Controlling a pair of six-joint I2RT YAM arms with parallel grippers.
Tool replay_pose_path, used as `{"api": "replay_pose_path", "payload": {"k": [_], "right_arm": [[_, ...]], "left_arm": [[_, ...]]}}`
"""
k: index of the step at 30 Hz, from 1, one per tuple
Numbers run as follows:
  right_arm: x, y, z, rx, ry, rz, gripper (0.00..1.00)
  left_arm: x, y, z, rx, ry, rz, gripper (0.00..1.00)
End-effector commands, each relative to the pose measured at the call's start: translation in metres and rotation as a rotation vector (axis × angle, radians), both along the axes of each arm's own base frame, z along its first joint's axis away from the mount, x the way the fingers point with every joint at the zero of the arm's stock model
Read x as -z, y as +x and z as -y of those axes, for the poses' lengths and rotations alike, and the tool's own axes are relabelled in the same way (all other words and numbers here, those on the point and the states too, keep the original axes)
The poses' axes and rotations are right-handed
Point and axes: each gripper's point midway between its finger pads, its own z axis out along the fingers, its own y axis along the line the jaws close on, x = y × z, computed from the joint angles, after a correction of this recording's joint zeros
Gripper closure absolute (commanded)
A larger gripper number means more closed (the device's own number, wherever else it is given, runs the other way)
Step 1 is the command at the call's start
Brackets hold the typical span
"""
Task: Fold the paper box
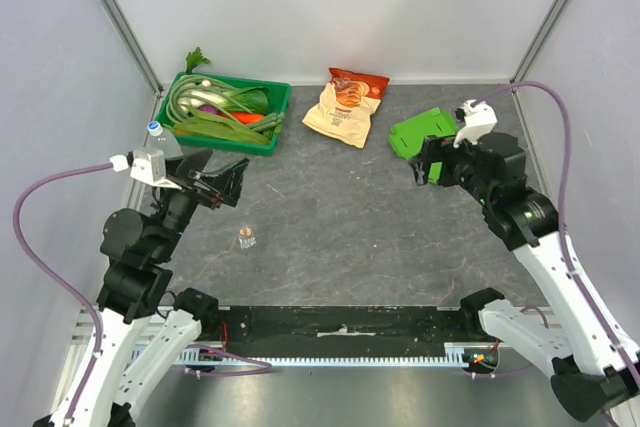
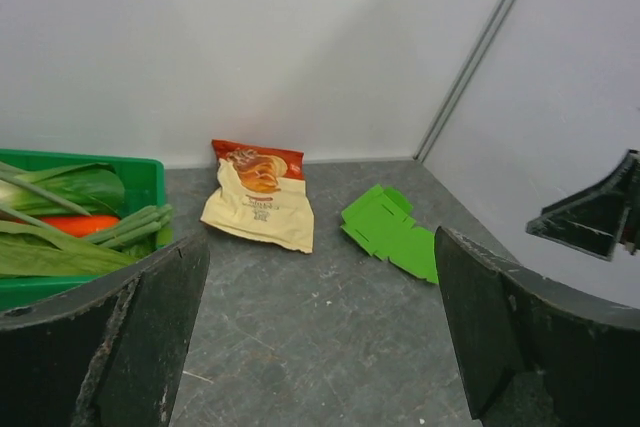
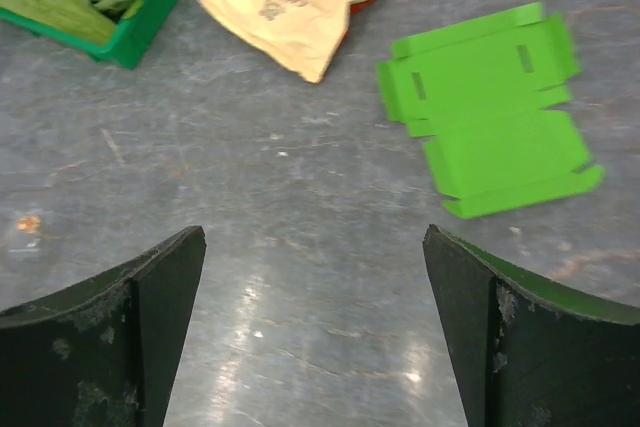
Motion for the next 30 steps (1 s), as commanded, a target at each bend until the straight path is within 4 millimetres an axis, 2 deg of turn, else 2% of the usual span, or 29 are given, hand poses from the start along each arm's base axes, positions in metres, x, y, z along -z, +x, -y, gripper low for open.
{"api": "replay_pose_path", "payload": {"k": [1,2,3,4,5,6,7,8,9,10,11,12,14,15,17,19,20,21,22,23,24,25,26,28,30], "right_arm": [[0.014,0.021,-0.055,-0.157,0.189,-0.056,0.02],[0.030,0.029,-0.063,-0.169,0.192,-0.109,0.02],[0.037,0.033,-0.065,-0.170,0.186,-0.129,0.02],[0.044,0.039,-0.065,-0.158,0.176,-0.140,0.02],[0.062,0.049,-0.062,-0.123,0.170,-0.192,0.02],[0.073,0.064,-0.039,-0.045,0.198,-0.229,0.02],[0.093,0.066,-0.026,-0.020,0.253,-0.302,0.02],[0.096,0.071,-0.030,-0.102,0.389,-0.321,0.02],[0.098,0.076,-0.018,-0.037,0.557,-0.357,0.02],[0.119,0.080,0.019,0.076,0.638,-0.364,0.02],[0.118,0.090,0.036,0.130,0.669,-0.317,0.02],[0.127,0.094,0.063,0.228,0.683,-0.309,0.02],[0.155,0.092,0.093,0.358,0.704,-0.320,0.02],[0.163,0.091,0.119,0.431,0.747,-0.300,0.02],[0.181,0.089,0.136,0.486,0.829,-0.263,0.03],[0.190,0.090,0.148,0.495,0.839,-0.259,0.03],[0.197,0.096,0.149,0.485,0.842,-0.257,0.05],[0.201,0.098,0.147,0.472,0.861,-0.268,0.05],[0.191,0.109,0.148,0.441,0.894,-0.207,0.08],[0.207,0.111,0.147,0.444,0.924,-0.242,0.12],[0.210,0.115,0.147,0.444,0.944,-0.245,0.14],[0.204,0.121,0.148,0.419,0.956,-0.194,0.16],[0.217,0.124,0.146,0.434,0.996,-0.221,0.20],[0.221,0.136,0.142,0.408,1.020,-0.201,0.26],[0.223,0.145,0.134,0.396,1.057,-0.208,0.38]], "left_arm": [[0.011,0.008,0.020,0.089,0.015,-0.046,0.00],[0.014,0.008,0.025,0.112,0.020,-0.058,0.00],[0.018,0.007,0.031,0.147,0.027,-0.079,0.01],[0.023,0.009,0.035,0.163,0.033,-0.103,0.01],[0.031,0.014,0.039,0.174,0.044,-0.138,0.02],[0.037,0.016,0.041,0.184,0.054,-0.164,0.02],[0.046,0.017,0.043,0.195,0.065,-0.202,0.02],[0.052,0.021,0.046,0.203,0.075,-0.233,0.03],[0.056,0.021,0.049,0.213,0.078,-0.251,0.03],[0.060,0.020,0.052,0.235,0.083,-0.266,0.03],[0.065,0.021,0.055,0.247,0.071,-0.289,0.02],[0.068,0.020,0.058,0.267,0.064,-0.302,0.01],[0.072,0.020,0.063,0.286,0.027,-0.329,0.00],[0.074,0.018,0.067,0.306,0.009,-0.341,0.00],[0.073,0.016,0.074,0.351,-0.038,-0.338,0.00],[0.075,0.007,0.085,0.438,-0.064,-0.335,0.00],[0.082,0.004,0.090,0.472,-0.087,-0.356,0.00],[0.077,-0.002,0.097,0.534,-0.096,-0.327,0.01],[0.082,-0.002,0.101,0.562,-0.107,-0.343,0.01],[0.090,-0.003,0.105,0.586,-0.136,-0.382,0.02],[0.088,-0.007,0.110,0.632,-0.141,-0.376,0.03],[0.097,-0.003,0.114,0.647,-0.148,-0.417,0.05],[0.099,-0.004,0.117,0.663,-0.172,-0.451,0.09],[0.101,-0.005,0.123,0.707,-0.191,-0.474,0.13],[0.109,-0.006,0.127,0.740,-0.248,-0.520,0.18]]}}
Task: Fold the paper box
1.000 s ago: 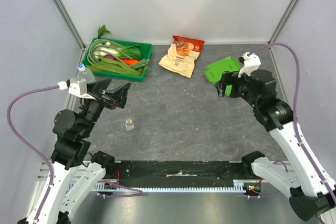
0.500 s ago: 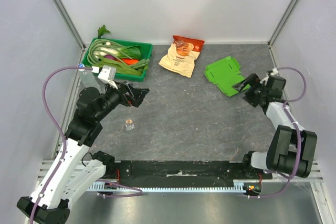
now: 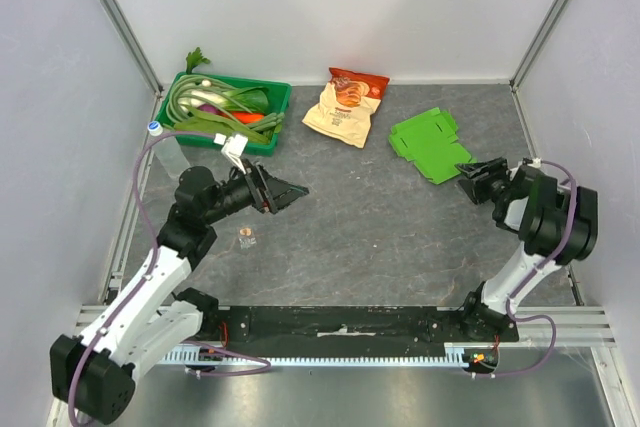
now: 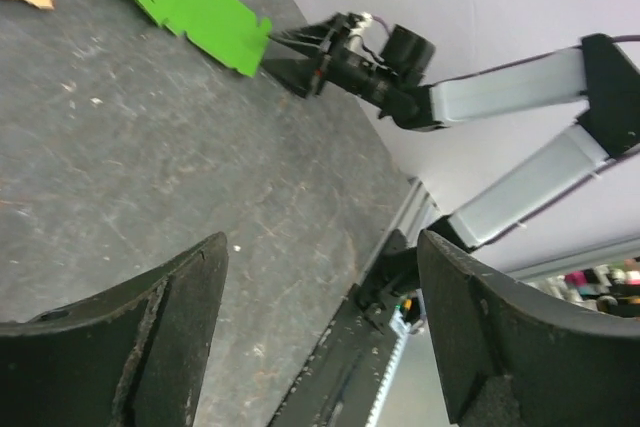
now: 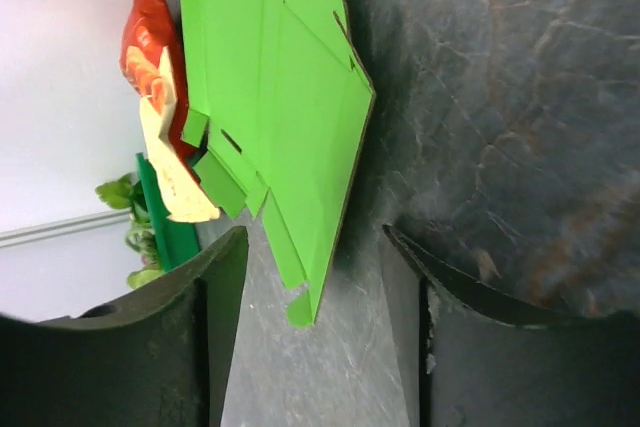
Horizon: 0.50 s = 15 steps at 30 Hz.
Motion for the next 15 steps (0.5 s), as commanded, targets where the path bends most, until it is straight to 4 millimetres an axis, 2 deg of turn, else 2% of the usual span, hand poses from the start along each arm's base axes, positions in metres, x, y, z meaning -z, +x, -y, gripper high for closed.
{"api": "replay_pose_path", "payload": {"k": [1,4,5,6,8,9,10,11,12,13,14,15], "right_arm": [[-0.030,0.040,-0.011,-0.022,0.043,0.208,0.42],[-0.026,0.058,-0.028,-0.035,0.083,0.215,0.58],[-0.025,0.062,-0.032,-0.033,0.091,0.223,0.69],[-0.029,0.065,-0.046,-0.047,0.142,0.225,0.79],[-0.051,0.069,-0.062,-0.078,0.174,0.316,1.00],[-0.063,0.067,-0.083,-0.111,0.225,0.334,1.00],[-0.086,0.065,-0.094,-0.140,0.235,0.399,1.00],[-0.100,0.061,-0.105,-0.163,0.257,0.425,1.00],[-0.115,0.054,-0.123,-0.205,0.278,0.451,1.00],[-0.144,0.043,-0.131,-0.226,0.294,0.506,1.00],[-0.157,0.037,-0.136,-0.238,0.291,0.529,1.00],[-0.168,0.030,-0.145,-0.254,0.281,0.539,1.00]], "left_arm": [[-0.024,-0.014,0.015,0.125,-0.175,-0.011,0.20],[-0.009,-0.007,0.014,0.067,-0.223,-0.080,0.22],[-0.006,-0.005,0.013,0.043,-0.235,-0.101,0.22],[-0.005,0.005,0.010,-0.021,-0.249,-0.107,0.21],[0.004,0.011,0.011,-0.081,-0.275,-0.151,0.19],[0.008,0.023,0.006,-0.165,-0.294,-0.174,0.16],[0.016,0.026,0.006,-0.193,-0.304,-0.205,0.11],[0.013,0.030,0.006,-0.216,-0.353,-0.231,0.09],[0.018,0.039,0.005,-0.254,-0.369,-0.253,0.07],[0.018,0.043,0.007,-0.260,-0.389,-0.262,0.05],[0.016,0.047,0.009,-0.265,-0.419,-0.284,0.05],[0.006,0.052,0.010,-0.265,-0.452,-0.258,0.04]]}}
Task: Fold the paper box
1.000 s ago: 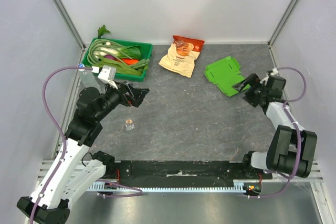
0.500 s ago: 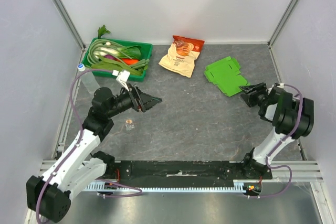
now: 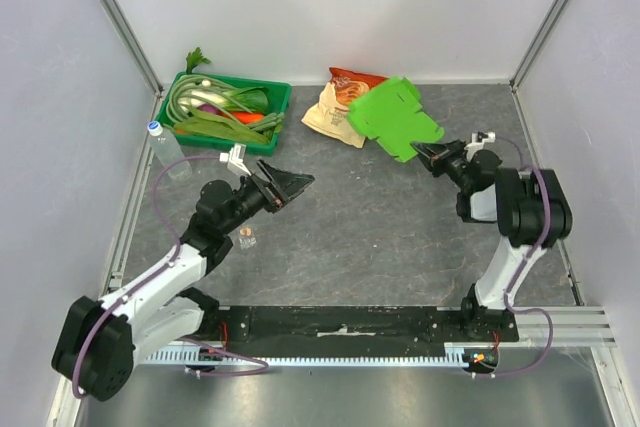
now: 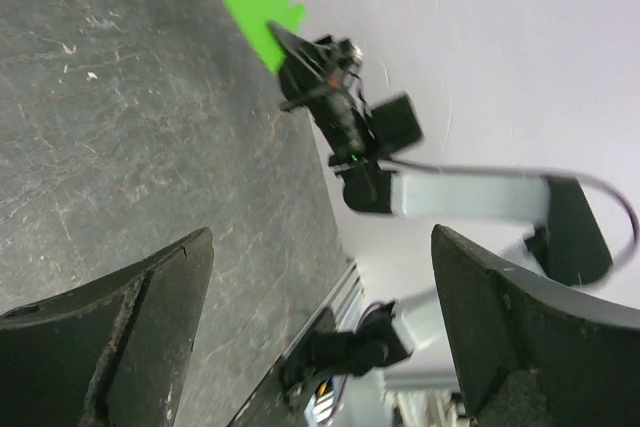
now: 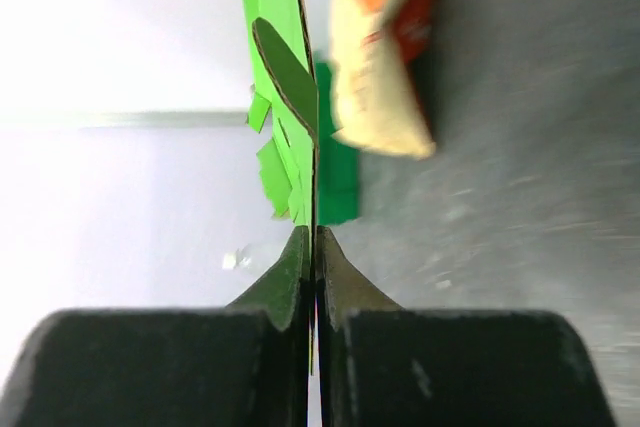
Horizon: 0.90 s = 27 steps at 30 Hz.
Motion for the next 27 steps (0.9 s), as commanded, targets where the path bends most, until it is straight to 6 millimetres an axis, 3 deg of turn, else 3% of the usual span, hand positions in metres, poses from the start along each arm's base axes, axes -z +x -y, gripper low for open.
{"api": "replay_pose_path", "payload": {"k": [1,6,8,9,11,15,16,21,25,27], "right_arm": [[-0.128,-0.031,-0.031,-0.051,-0.007,0.318,1.00],[-0.163,-0.067,-0.067,-0.098,-0.175,0.315,1.00],[-0.184,-0.083,-0.072,-0.096,-0.172,0.348,1.00],[-0.190,-0.090,-0.080,-0.113,-0.168,0.359,1.00],[-0.201,-0.100,-0.085,-0.125,-0.163,0.375,1.00],[-0.217,-0.116,-0.101,-0.148,-0.148,0.408,1.00],[-0.219,-0.119,-0.102,-0.154,-0.146,0.410,1.00],[-0.235,-0.137,-0.121,-0.207,-0.099,0.445,1.00],[-0.248,-0.153,-0.121,-0.193,-0.089,0.481,1.00],[-0.252,-0.157,-0.116,-0.172,-0.111,0.482,1.00]], "left_arm": [[-0.032,0.037,0.004,-0.124,-0.183,-0.009,0.04],[-0.077,0.054,0.037,-0.095,-0.238,0.127,0.04],[-0.090,0.061,0.037,-0.136,-0.259,0.178,0.05],[-0.108,0.061,0.033,-0.177,-0.314,0.239,0.05],[-0.119,0.059,0.035,-0.193,-0.317,0.314,0.05],[-0.146,0.034,0.053,-0.084,-0.371,0.446,0.06],[-0.145,0.029,0.050,-0.086,-0.398,0.460,0.07],[-0.135,0.040,0.042,-0.172,-0.412,0.404,0.08],[-0.128,0.044,0.032,-0.225,-0.430,0.360,0.12],[-0.130,0.034,0.029,-0.205,-0.445,0.389,0.15]]}}
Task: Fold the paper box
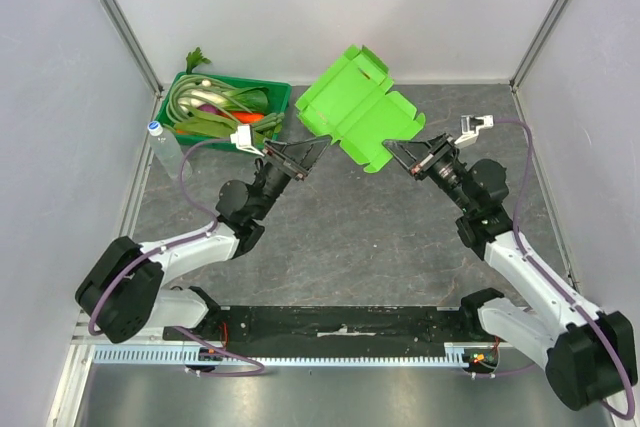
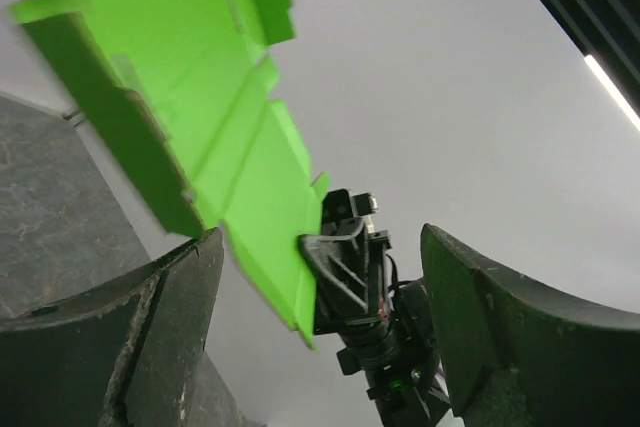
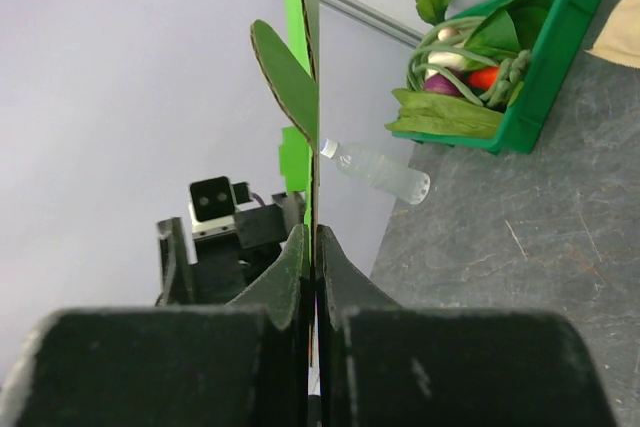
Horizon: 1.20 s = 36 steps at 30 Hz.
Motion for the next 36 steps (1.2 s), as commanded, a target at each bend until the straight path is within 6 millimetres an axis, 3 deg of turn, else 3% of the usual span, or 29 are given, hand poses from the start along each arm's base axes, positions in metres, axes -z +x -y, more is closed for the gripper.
{"api": "replay_pose_path", "payload": {"k": [1,4,7,10,14,20,25,28,29,30,33,36], "right_arm": [[-0.033,-0.014,0.009,0.046,0.005,0.084,1.00],[-0.037,-0.016,0.011,0.054,-0.018,0.104,1.00],[-0.041,-0.017,0.009,0.044,-0.033,0.120,1.00],[-0.047,-0.020,0.008,0.037,-0.033,0.141,1.00],[-0.053,-0.025,0.007,0.024,-0.036,0.158,1.00],[-0.063,-0.038,0.007,0.006,-0.018,0.179,1.00],[-0.070,-0.050,0.006,-0.034,0.035,0.183,1.00],[-0.075,-0.058,0.005,-0.060,0.051,0.194,1.00],[-0.075,-0.061,0.005,-0.067,0.056,0.196,1.00],[-0.075,-0.064,0.004,-0.078,0.060,0.195,1.00],[-0.074,-0.073,0.003,-0.118,0.118,0.196,1.00],[-0.072,-0.082,0.003,-0.161,0.193,0.206,1.00]], "left_arm": [[-0.012,-0.011,-0.023,-0.060,-0.060,0.062,0.14],[0.013,-0.019,-0.018,-0.019,0.010,-0.003,0.11],[0.020,-0.023,-0.027,-0.049,0.031,-0.015,0.05],[0.003,-0.023,-0.034,-0.091,0.022,0.043,0.01],[-0.022,-0.024,-0.023,-0.053,0.029,0.106,0.01],[-0.019,-0.012,-0.029,-0.085,-0.043,0.051,0.08],[-0.017,-0.006,-0.021,-0.034,-0.076,0.030,0.31],[-0.020,-0.010,-0.026,-0.004,-0.135,0.060,0.46],[-0.020,-0.008,-0.031,-0.013,-0.152,0.069,0.52],[-0.027,-0.015,-0.035,0.014,-0.182,0.104,0.65],[-0.031,-0.020,-0.039,0.073,-0.212,0.137,0.83],[-0.031,-0.029,-0.042,0.113,-0.237,0.174,0.92]]}}
